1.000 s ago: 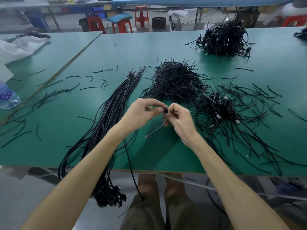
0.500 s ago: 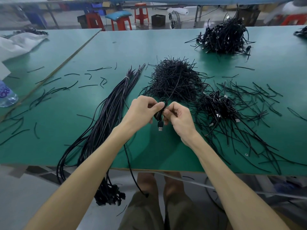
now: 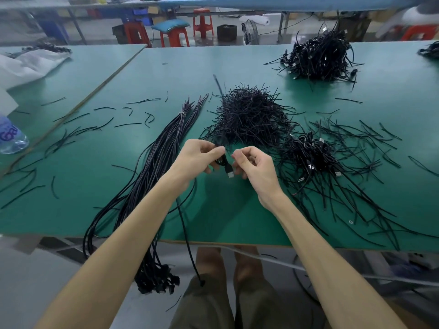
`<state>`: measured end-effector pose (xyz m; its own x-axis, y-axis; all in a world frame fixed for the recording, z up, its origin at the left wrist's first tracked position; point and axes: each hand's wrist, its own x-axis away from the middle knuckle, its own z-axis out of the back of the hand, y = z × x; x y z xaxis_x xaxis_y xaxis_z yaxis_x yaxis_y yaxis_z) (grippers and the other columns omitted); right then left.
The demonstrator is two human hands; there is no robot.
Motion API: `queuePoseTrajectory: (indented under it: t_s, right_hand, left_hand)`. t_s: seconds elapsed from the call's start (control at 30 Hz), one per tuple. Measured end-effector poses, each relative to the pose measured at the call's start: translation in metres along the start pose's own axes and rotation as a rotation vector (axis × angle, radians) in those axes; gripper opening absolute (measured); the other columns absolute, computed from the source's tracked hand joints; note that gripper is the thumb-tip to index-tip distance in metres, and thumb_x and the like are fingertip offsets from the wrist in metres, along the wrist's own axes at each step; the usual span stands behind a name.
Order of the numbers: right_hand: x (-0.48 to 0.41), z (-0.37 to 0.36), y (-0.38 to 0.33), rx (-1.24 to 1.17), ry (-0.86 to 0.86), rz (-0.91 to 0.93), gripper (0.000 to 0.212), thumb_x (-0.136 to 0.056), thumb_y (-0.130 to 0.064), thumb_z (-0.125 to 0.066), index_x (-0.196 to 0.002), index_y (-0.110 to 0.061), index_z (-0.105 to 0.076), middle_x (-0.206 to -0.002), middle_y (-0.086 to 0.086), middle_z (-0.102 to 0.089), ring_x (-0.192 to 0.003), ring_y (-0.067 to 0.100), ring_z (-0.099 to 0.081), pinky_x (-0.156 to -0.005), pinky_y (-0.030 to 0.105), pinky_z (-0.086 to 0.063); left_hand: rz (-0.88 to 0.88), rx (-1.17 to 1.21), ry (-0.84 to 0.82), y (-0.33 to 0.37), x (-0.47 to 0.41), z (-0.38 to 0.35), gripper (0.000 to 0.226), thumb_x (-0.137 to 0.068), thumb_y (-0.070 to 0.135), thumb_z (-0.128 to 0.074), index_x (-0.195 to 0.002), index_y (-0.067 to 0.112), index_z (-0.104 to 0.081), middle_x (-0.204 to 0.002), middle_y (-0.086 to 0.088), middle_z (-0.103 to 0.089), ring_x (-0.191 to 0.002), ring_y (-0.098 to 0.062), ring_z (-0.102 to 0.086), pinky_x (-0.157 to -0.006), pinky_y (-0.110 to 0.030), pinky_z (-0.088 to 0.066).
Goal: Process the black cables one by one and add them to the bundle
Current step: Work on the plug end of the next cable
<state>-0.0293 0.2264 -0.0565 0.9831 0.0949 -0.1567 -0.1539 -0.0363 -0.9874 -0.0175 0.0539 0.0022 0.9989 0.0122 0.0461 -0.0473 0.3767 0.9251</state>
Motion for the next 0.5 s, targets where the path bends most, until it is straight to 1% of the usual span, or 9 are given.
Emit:
queuePoseTrajectory:
  t_s: [0.07,0.13,0.23,0.4,0.43,0.5]
  right_hand:
    - [-0.001,0.0,0.001,0.004,0.008,-0.004,0.02,-0.096,-0.032,-0.069,-0.093,-0.012,-0.069,-0.081,0.003,-0.072,-0.068,0.008,-0.064,-0.059,0.018,-0.046]
    - [-0.002,0.0,0.001,0.005,-0.002,0.001,0.019,-0.096,-0.032,-0.07,-0.093,-0.014,-0.069,-0.08,0.001,-0.072,-0.068,0.007,-0.064,-0.06,0.017,-0.046]
    - [-0.002,0.0,0.001,0.017,-0.019,0.011,0.017,-0.095,-0.033,-0.071,-0.092,-0.016,-0.069,-0.081,0.0,-0.072,-0.067,0.006,-0.063,-0.06,0.016,-0.046]
    - [-0.003,-0.003,0.0,0.043,-0.035,0.006,0.018,-0.092,-0.032,-0.075,-0.093,-0.015,-0.07,-0.077,-0.009,-0.07,-0.067,0.001,-0.062,-0.06,0.014,-0.046]
    - [-0.003,-0.003,-0.001,0.056,-0.043,0.003,0.018,-0.091,-0.032,-0.076,-0.093,-0.015,-0.07,-0.079,-0.008,-0.071,-0.069,0.001,-0.062,-0.06,0.014,-0.046]
    - [-0.003,-0.005,-0.002,0.079,-0.066,-0.003,0.02,-0.09,-0.031,-0.077,-0.095,-0.013,-0.069,-0.086,-0.001,-0.073,-0.075,0.003,-0.065,-0.065,0.016,-0.05]
  left_hand:
    - [0.04,0.013,0.01,-0.002,-0.001,-0.001,0.025,-0.102,0.026,-0.061,-0.096,0.006,-0.074,-0.087,-0.005,-0.079,-0.074,-0.015,-0.075,-0.064,-0.026,-0.054]
    - [0.058,0.013,-0.003,-0.003,0.0,-0.002,0.027,-0.103,0.027,-0.06,-0.096,0.006,-0.075,-0.088,-0.004,-0.08,-0.078,-0.016,-0.076,-0.066,-0.026,-0.054]
    - [0.054,0.009,0.014,-0.006,0.002,-0.006,0.026,-0.104,0.026,-0.059,-0.094,0.008,-0.074,-0.086,-0.004,-0.08,-0.075,-0.013,-0.076,-0.063,-0.022,-0.053]
    - [0.04,0.018,0.069,-0.005,0.004,-0.013,0.025,-0.103,0.024,-0.059,-0.093,0.006,-0.073,-0.081,-0.003,-0.078,-0.071,-0.011,-0.074,-0.062,-0.024,-0.052]
    - [0.037,0.02,0.078,-0.004,0.005,-0.014,0.026,-0.103,0.023,-0.06,-0.093,0.004,-0.073,-0.08,-0.003,-0.077,-0.071,-0.012,-0.074,-0.062,-0.025,-0.05]
    - [0.032,0.021,0.103,-0.003,0.006,-0.016,0.027,-0.102,0.023,-0.061,-0.092,0.001,-0.074,-0.083,-0.011,-0.077,-0.074,-0.018,-0.072,-0.062,-0.027,-0.047]
